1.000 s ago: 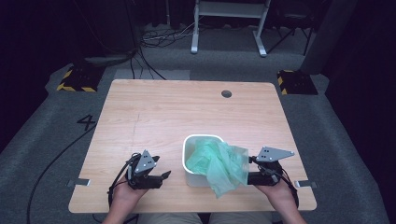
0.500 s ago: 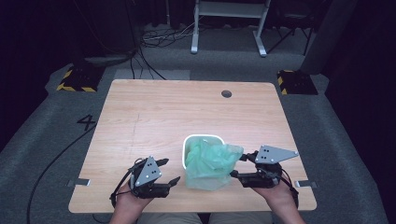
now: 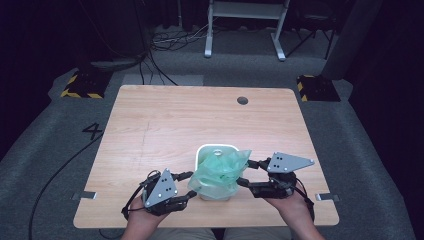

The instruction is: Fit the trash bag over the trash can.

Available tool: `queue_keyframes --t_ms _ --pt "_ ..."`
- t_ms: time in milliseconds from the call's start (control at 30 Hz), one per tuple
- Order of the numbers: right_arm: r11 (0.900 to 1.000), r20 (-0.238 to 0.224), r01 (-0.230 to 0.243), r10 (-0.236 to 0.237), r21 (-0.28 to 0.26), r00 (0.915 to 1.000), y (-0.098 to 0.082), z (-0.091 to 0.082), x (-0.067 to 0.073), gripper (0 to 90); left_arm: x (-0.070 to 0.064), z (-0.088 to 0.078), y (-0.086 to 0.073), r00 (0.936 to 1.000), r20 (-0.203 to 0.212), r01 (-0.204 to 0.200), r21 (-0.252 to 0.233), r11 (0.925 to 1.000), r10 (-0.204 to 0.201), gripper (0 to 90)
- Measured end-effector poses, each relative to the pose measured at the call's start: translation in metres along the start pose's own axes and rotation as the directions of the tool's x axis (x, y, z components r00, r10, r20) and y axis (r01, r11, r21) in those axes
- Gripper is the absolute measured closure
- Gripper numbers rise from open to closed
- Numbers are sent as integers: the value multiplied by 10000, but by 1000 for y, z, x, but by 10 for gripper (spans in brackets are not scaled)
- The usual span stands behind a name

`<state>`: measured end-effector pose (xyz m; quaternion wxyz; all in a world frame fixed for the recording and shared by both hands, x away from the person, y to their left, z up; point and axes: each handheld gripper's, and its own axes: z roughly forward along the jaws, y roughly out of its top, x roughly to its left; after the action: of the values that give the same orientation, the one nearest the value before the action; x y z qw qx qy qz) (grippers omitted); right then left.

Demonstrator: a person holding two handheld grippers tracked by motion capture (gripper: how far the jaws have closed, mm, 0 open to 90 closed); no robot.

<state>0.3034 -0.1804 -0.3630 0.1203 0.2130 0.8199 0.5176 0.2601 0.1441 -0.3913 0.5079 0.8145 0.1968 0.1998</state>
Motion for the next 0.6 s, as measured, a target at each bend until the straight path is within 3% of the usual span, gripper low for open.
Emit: queue_keyframes --t_ms 100,233,433,500,600 --pt "10000 54 23 -23 -6 10000 1 -2 0 418 3 -1 4 9987 246 436 135 9990 -439 731" --pt "10000 122 56 -56 -15 9999 1 -4 -1 419 3 -4 6 9993 133 349 57 9994 -350 885" --pt "9999 295 113 -111 -45 9995 4 -8 -3 442 1 -8 9 9999 -97 107 -43 9999 -107 900" --pt "9999 322 156 -154 -59 9994 6 -9 -3 505 1 -11 11 9998 -172 68 -141 9999 -70 900" --pt "9996 264 277 -275 -55 9993 11 -11 -3 696 1 -14 13 9998 -187 55 -196 9998 -59 900"
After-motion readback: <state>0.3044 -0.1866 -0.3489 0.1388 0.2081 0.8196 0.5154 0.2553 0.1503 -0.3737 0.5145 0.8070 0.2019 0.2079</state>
